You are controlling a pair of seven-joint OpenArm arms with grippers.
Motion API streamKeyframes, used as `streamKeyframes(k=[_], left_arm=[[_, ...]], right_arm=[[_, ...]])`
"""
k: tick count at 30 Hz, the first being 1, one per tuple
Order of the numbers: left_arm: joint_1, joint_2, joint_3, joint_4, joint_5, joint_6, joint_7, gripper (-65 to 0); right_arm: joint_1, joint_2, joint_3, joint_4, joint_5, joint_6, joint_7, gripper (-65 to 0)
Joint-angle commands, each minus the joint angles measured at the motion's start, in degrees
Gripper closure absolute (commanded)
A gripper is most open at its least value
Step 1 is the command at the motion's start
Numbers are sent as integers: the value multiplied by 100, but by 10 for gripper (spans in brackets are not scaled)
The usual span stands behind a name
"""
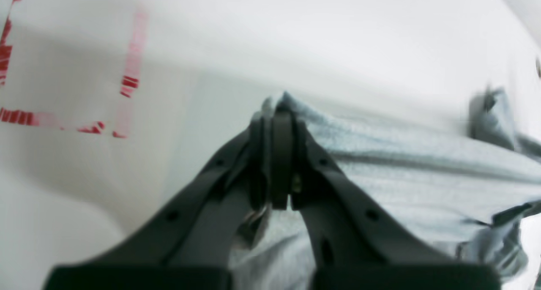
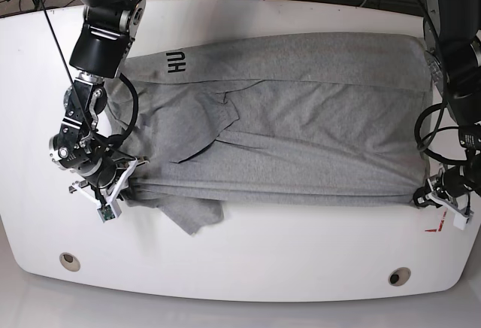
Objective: Fold the T-shirt properly
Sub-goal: 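Lift the hem with both grippers and fold it toward the collar, then lay the folded hem down beside the collar with both grippers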
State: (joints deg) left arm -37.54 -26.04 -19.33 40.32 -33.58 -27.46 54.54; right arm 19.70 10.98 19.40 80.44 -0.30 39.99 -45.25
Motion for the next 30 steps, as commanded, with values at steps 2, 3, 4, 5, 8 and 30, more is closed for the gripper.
streamKeyframes(k=[2,3,4,5,8,30], left_arm=[[-31,-125,-23,606,-286,-27,229,0],[31,-125,-23,738,-321,-27,352,0],[84,-125,-32,887,-347,-27,493,0],[136,-125,-32,984,-382,-27,572,0],[356,-125,-32,1309,-549,-27,827,0],[2440,-134,-682,3437,-1103,-27,2023,-1]], right_arm=[[-85,163,25,628,-1,1,-209,0],[-155,163,25,778,8,1,-288,0],[-243,163,25,945,8,1,-367,0],[-304,163,25,1068,8,1,-420,0],[-542,163,25,1472,8,1,-560,0],[-2318,119,34,3142,8,1,-657,0]])
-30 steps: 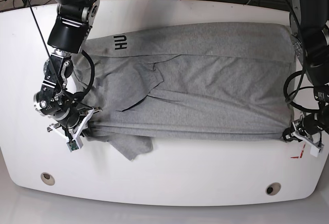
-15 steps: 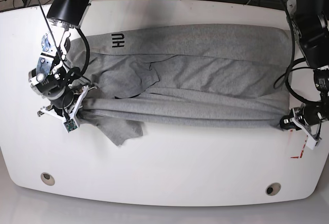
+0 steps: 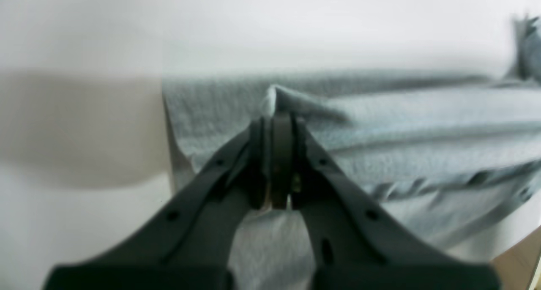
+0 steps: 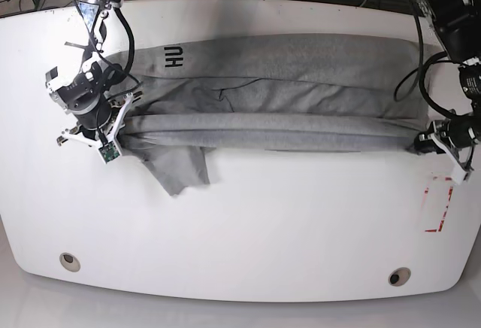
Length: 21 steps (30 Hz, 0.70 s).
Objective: Fold the T-shirt properly
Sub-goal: 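Lay the folded hem down beside the collar with both grippers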
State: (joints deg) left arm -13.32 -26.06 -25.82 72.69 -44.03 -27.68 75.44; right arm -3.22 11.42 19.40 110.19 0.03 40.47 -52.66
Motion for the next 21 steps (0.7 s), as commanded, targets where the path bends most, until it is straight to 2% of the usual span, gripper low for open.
streamKeyframes(k=[1,6,11,16,21], left_arm=[[79,-132,-33,235,-67,-5,-67,-1],[545,-132,-33,516,-76,-5,-58,-3],[959,-106,-33,745,-76,-5,-58,-3],[1152,-106,-33,736,-76,-5,-67,-3],[1222,-123,-33,736,-50,-23,-76,-3]], right_arm=[[-69,76,34,176,-25,-47,84,0],[-412,32,34,291,-25,-51,84,0],[-667,-197,254,291,-34,-47,84,0],[-860,-373,438,291,-52,-47,84,-2],[-983,-390,438,282,-52,-47,84,-2]])
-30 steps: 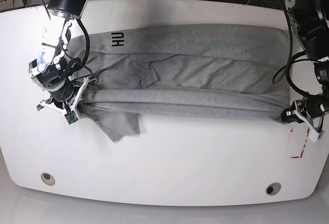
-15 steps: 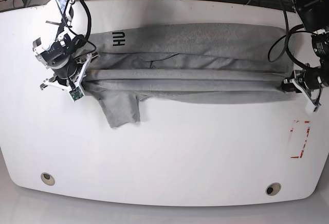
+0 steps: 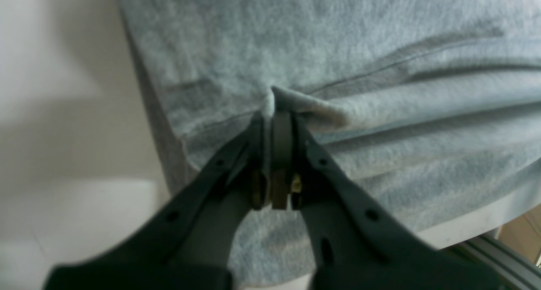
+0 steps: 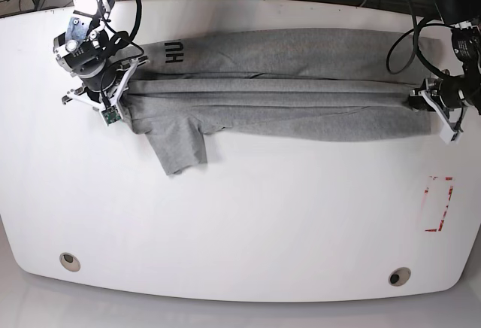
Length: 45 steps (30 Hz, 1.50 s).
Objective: Fold the T-shirt properly
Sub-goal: 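Lay the folded hem down beside the collar with both grippers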
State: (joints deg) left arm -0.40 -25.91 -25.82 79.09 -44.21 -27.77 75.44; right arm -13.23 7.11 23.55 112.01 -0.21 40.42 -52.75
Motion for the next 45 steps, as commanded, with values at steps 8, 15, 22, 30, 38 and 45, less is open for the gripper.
streamKeyframes(k=[8,15,22,30,38,45], left_arm=[[62,-147,-33,95,-32,-14,-67,-4],[265,-147,-33,87,-32,-5,-67,-4],[467,-147,-33,95,-32,-5,-76,-6],[484,-156,-15,95,-32,3,-32,-185],[168,-130,2,139,56,3,197,-371],[-509,-15,2,139,-120,-23,456,-371]], right_arm=[[-123,31,23,92,-28,-42,93,-2],[-237,40,23,92,-28,-42,93,-2],[-342,31,32,92,-28,-47,93,-38],[-360,23,32,101,-10,-56,93,-374],[-211,-206,304,426,-1,-42,93,-444],[194,-303,559,443,8,-42,93,-444]])
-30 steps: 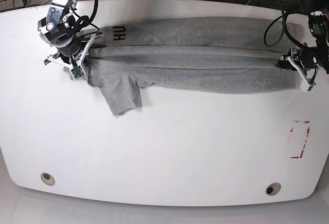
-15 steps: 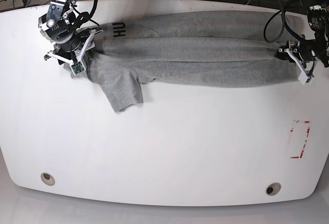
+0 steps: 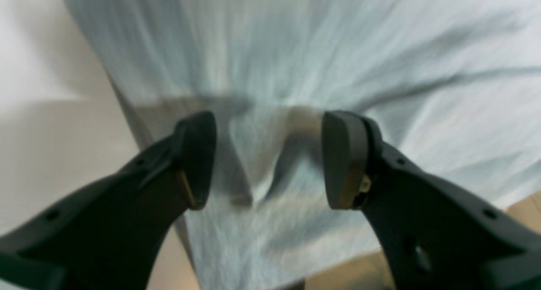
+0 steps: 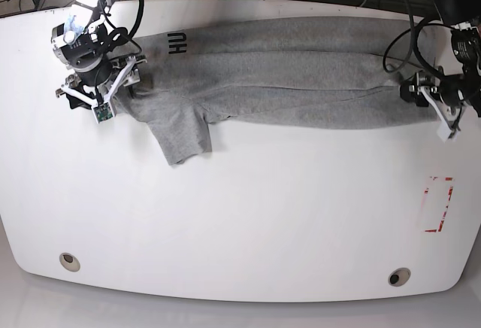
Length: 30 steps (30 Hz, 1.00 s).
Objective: Fold the T-shirt properly
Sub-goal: 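Lay the folded hem down beside the collar with both grippers, then open the right gripper and release the folded hem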
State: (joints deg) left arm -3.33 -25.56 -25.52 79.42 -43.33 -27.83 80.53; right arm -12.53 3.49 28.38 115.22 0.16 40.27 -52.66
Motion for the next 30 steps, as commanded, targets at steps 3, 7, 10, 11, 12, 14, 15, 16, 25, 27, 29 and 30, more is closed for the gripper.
streamKeyframes(k=[3,7,10,11,12,14,15,16,25,27,29,30], left_arm=[[-295,-15,-28,107,-410,-17,-53,-371],[-313,-15,-28,107,-568,1,-53,-371],[-304,20,-28,107,-550,1,-53,-371],[-278,29,-28,107,-550,10,-53,-371],[-269,37,-28,98,-559,10,-53,-371],[-199,134,-37,63,-550,1,-53,-368],[-137,169,-37,71,-550,1,-53,-358],[-23,213,-37,107,-550,1,-53,-336],[760,231,-64,98,-559,-17,-53,-132],[892,205,-64,98,-559,-17,-102,-124],[1059,169,-64,80,-550,-17,-225,-125],[1111,99,-64,71,-550,-17,-286,-125]], right_arm=[[352,-1,85,104,-30,-27,84,-444],[563,-186,138,104,-65,-27,84,-444],[651,-212,217,96,-38,-27,84,-444],[660,-230,226,96,-30,-27,84,-439],[660,-248,226,87,-30,-27,84,-426],[651,-371,226,87,-21,-27,84,-374],[651,-450,217,87,-21,-27,84,-342],[625,-546,217,87,-21,-27,84,-276],[62,-705,208,-98,-30,-27,84,-35],[-43,-696,217,-194,-30,-27,110,-49],[-114,-678,252,-326,-30,-27,146,-52],[-140,-669,252,-397,-30,-27,190,-52]])
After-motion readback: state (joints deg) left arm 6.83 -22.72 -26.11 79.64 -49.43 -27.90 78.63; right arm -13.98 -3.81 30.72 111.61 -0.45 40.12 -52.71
